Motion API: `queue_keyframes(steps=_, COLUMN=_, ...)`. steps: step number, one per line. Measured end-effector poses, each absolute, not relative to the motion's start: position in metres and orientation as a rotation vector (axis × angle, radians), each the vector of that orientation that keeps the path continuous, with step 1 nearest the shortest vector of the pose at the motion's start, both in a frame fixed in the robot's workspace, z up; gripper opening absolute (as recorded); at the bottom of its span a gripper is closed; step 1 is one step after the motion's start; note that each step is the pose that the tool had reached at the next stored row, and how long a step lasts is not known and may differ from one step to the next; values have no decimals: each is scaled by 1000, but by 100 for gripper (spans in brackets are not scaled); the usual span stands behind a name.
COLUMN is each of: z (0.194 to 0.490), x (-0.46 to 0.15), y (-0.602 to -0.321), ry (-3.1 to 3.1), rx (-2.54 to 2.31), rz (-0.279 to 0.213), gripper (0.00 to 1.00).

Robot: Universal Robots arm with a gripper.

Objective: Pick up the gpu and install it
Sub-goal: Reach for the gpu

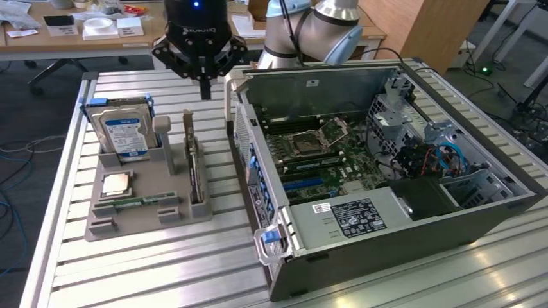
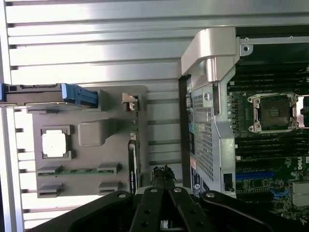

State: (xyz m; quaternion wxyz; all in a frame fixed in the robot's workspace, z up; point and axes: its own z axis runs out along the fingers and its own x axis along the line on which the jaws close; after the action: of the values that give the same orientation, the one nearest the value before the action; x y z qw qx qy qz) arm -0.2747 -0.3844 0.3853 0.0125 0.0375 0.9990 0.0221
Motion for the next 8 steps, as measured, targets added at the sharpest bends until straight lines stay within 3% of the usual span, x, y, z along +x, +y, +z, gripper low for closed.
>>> queue_keyframes(steps=8, z=383, x=-289, y=-384, ry=3114, rx=117, rz=69, gripper=11)
